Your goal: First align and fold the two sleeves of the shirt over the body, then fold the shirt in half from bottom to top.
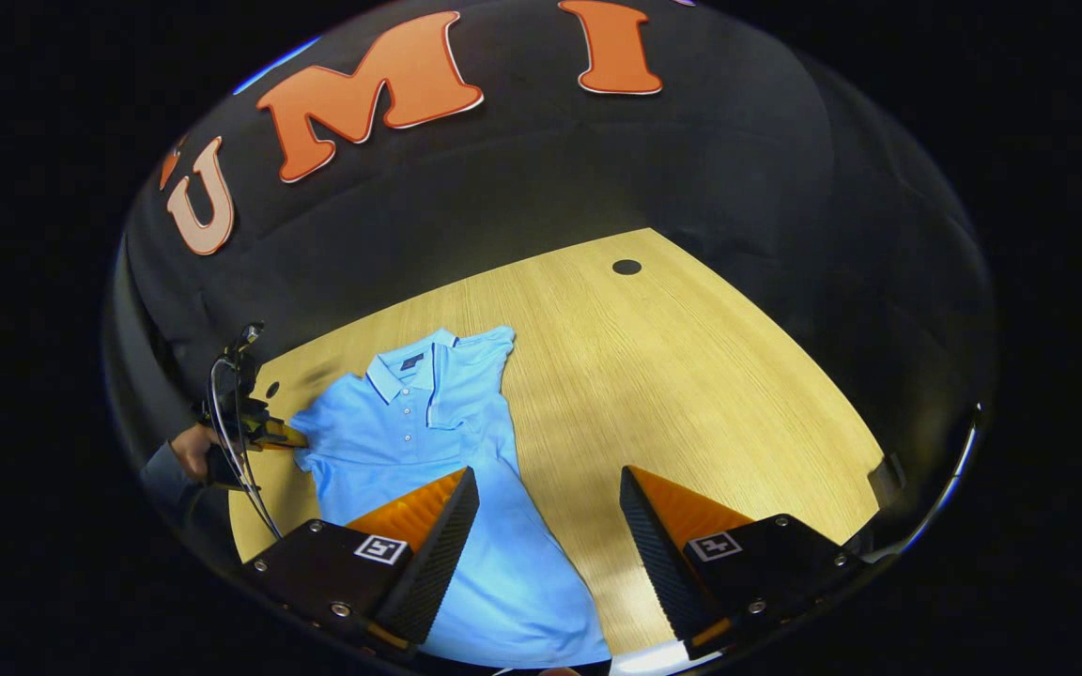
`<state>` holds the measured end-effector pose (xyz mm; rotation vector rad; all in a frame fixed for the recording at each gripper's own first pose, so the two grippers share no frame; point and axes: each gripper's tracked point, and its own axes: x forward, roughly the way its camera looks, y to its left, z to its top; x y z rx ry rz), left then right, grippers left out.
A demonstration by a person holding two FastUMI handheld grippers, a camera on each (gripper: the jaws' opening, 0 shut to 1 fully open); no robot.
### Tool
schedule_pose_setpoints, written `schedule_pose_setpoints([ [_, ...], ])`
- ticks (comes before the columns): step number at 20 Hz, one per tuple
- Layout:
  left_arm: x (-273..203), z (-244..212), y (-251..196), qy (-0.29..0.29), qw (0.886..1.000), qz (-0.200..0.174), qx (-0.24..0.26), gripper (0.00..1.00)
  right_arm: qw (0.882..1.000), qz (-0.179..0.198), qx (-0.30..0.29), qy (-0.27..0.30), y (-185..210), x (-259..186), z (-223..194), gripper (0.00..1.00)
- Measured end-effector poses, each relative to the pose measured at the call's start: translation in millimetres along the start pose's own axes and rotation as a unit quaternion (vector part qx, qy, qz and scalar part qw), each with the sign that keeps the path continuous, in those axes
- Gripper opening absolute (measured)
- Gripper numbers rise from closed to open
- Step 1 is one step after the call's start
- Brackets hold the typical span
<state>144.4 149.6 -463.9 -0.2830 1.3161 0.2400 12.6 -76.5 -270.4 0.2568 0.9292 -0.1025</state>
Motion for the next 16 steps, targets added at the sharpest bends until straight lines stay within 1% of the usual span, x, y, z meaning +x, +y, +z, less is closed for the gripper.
schedule_pose_setpoints([
  [2,-4.5,1.3,-18.1,-0.009,0.999,-0.034,-0.004,0.1,1.0,-0.002,0.001,-0.001,-5.0,-3.0,-2.8,0.93],
  [3,-9.4,6.6,-26.3,-0.023,0.999,-0.045,0.001,0.08,1.0,-0.007,-0.001,0.0,-9.2,-5.2,-5.2,0.93],
  [6,-35.1,29.8,-58.3,-0.069,0.994,-0.071,0.043,0.08,1.0,-0.013,0.008,0.002,-17.8,-10.8,-11.3,0.93],
  [9,-61.3,47.8,-96.0,-0.097,0.987,-0.099,0.078,0.08,1.0,-0.018,0.019,0.003,-24.3,-16.0,-18.6,0.93],
  [13,-70.3,55.8,-140.3,-0.102,0.981,-0.121,0.11,0.08,0.999,-0.031,0.027,0.001,-33.7,-26.0,-28.5,0.94],
  [16,-72.0,51.5,-174.6,-0.095,0.976,-0.138,0.135,0.08,0.998,-0.043,0.036,0.003,-40.1,-35.1,-39.2,0.94],
])
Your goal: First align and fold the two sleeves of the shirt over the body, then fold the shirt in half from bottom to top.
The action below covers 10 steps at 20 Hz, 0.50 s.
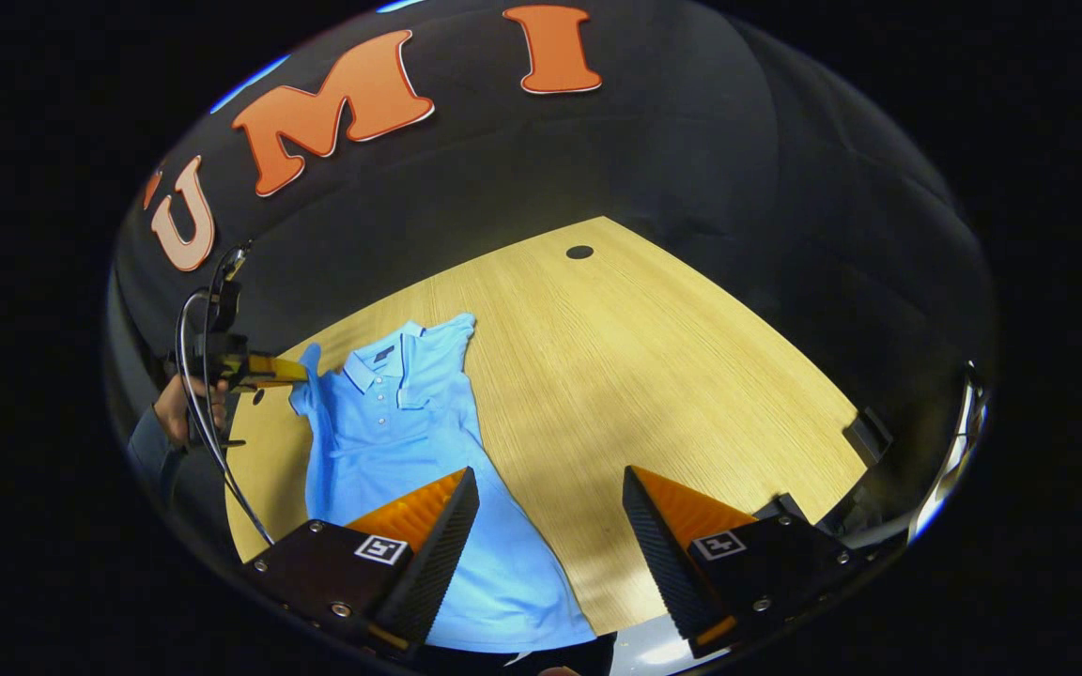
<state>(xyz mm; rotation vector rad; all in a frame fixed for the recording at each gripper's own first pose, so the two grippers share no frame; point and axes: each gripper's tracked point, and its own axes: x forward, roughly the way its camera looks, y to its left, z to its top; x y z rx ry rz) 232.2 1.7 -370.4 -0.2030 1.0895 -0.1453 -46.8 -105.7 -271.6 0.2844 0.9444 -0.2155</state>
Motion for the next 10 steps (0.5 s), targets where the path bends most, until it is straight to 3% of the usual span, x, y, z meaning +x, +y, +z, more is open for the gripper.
schedule_pose_setpoints([
  [5,24.5,0.8,-53.0,0.016,0.999,-0.031,0.037,0.08,1.0,-0.019,0.015,0.008,-8.1,-11.2,-23.8,0.96],
  [7,32.6,-6.4,-67.1,0.027,0.998,-0.05,0.039,0.12,0.999,-0.027,0.015,0.015,-11.5,-12.9,-33.9,0.97],
  [9,31.4,-14.1,-74.0,0.034,0.997,-0.064,0.04,0.3,0.999,-0.028,0.016,0.021,-8.1,-12.6,-39.1,0.98],
  [10,27.5,-18.8,-76.5,0.034,0.996,-0.071,0.043,0.45,0.999,-0.023,0.014,0.023,-5.2,-11.7,-41.5,0.98],
])
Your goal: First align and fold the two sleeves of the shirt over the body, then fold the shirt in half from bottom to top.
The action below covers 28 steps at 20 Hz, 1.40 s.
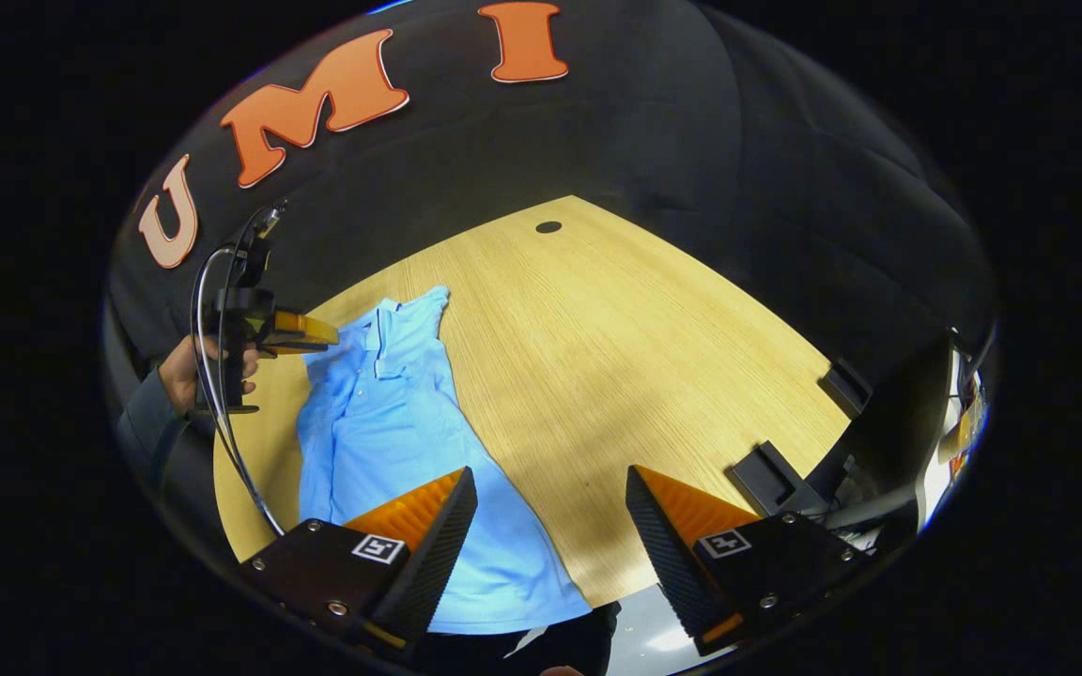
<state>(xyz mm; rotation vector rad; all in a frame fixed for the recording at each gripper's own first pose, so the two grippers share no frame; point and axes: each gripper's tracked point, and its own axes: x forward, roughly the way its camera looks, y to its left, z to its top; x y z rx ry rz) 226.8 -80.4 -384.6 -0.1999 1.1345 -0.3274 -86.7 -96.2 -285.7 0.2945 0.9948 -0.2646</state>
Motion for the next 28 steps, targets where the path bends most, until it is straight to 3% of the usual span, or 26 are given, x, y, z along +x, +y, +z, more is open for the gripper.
schedule_pose_setpoints([
  [3,-20.4,-21.1,5.1,-0.002,1.0,0.013,0.019,0.91,1.0,0.013,-0.016,0.013,4.7,-0.6,-8.9,0.98],
  [4,-29.7,-30.9,6.0,-0.003,1.0,0.016,0.022,0.99,0.999,0.019,-0.022,0.014,7.3,0.1,-9.5,0.98],
  [5,-41.3,-41.5,5.7,-0.005,1.0,0.014,0.019,0.95,0.999,0.026,-0.028,0.018,9.0,0.8,-12.1,0.98],
  [14,-132.1,-152.8,2.8,-0.012,0.999,0.026,-0.034,0.98,0.99,0.077,-0.101,0.055,16.6,-3.8,-46.7,0.99],
  [28,-175.6,-341.1,6.7,0.055,0.993,0.095,-0.048,0.98,0.971,0.087,-0.191,0.114,5.0,5.6,-123.4,0.99],
])
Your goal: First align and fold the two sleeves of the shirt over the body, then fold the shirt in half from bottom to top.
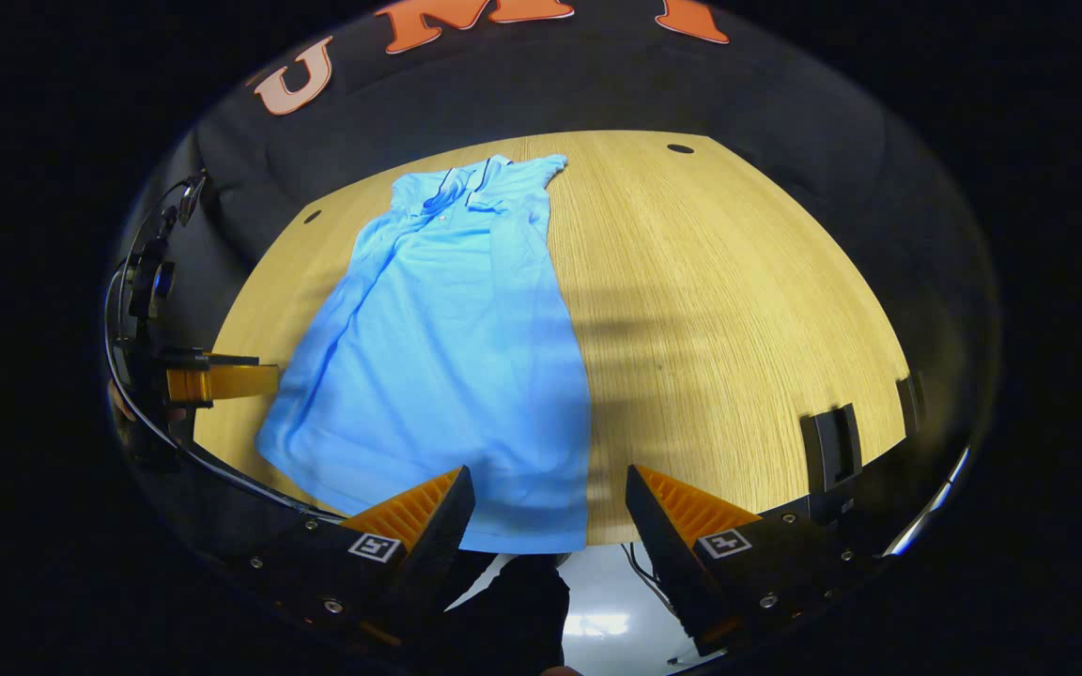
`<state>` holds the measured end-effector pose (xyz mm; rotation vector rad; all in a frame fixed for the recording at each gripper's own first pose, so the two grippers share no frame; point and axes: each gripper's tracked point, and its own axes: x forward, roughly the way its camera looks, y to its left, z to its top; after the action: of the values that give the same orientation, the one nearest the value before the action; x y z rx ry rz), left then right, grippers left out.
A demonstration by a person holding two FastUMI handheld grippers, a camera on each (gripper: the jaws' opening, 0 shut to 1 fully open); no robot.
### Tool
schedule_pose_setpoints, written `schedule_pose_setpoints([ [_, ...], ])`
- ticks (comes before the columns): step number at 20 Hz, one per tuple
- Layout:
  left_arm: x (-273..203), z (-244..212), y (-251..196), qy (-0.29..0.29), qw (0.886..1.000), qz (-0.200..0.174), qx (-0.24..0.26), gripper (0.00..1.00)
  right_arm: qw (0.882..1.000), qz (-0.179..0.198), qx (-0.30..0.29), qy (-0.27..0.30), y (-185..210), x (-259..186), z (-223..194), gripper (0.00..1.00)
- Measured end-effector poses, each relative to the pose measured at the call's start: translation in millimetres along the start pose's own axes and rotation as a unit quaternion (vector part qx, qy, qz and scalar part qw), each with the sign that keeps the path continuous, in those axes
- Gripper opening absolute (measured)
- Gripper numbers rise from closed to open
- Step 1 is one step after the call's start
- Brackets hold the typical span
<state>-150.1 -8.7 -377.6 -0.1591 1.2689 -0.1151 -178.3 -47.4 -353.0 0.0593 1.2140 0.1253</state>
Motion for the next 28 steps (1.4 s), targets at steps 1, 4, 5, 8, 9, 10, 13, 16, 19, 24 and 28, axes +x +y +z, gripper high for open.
schedule_pose_setpoints([
  [1,-0.4,-10.6,2.2,0.006,1.0,0.002,-0.004,0.99,1.0,-0.001,-0.001,0.004,0.3,2.6,-3.0,0.99],
  [4,1.9,-34.5,11.5,0.018,1.0,0.01,-0.011,0.98,1.0,-0.002,-0.009,0.015,1.0,11.6,-11.7,0.99],
  [5,6.2,-38.7,17.2,0.021,1.0,0.017,-0.009,0.98,1.0,-0.005,-0.014,0.02,0.0,13.6,-15.7,0.99],
  [8,17.0,-49.4,18.4,0.03,0.999,0.017,-0.014,0.98,0.999,-0.011,-0.018,0.031,0.9,20.6,-23.6,0.98],
  [9,18.2,-53.4,18.7,0.032,0.999,0.02,-0.013,0.98,0.999,-0.008,-0.017,0.036,3.8,22.1,-27.0,0.96],
  [10,18.1,-56.2,17.7,0.033,0.999,0.021,-0.012,0.98,0.999,-0.005,-0.018,0.038,5.9,23.4,-27.9,0.95],
  [13,17.1,-61.8,13.6,0.03,0.999,0.027,0.002,0.98,0.999,-0.009,-0.029,0.046,7.5,28.1,-34.5,0.91],
  [16,18.5,-66.6,8.8,0.031,0.998,0.04,0.028,0.98,0.998,-0.016,-0.041,0.042,4.8,29.1,-34.0,0.89],
  [19,18.6,-68.7,-0.9,0.029,0.998,0.042,0.043,0.96,0.997,-0.04,-0.043,0.05,-3.6,28.3,-38.7,0.72],
  [24,23.6,-69.2,-24.8,0.029,0.999,0.029,0.02,0.22,0.998,-0.004,0.001,0.063,11.2,29.8,-36.9,0.12],
  [28,6.9,-47.6,-31.8,-0.005,1.0,0.02,-0.006,0.1,0.998,0.043,0.018,0.037,18.1,17.7,-17.7,0.04],
])
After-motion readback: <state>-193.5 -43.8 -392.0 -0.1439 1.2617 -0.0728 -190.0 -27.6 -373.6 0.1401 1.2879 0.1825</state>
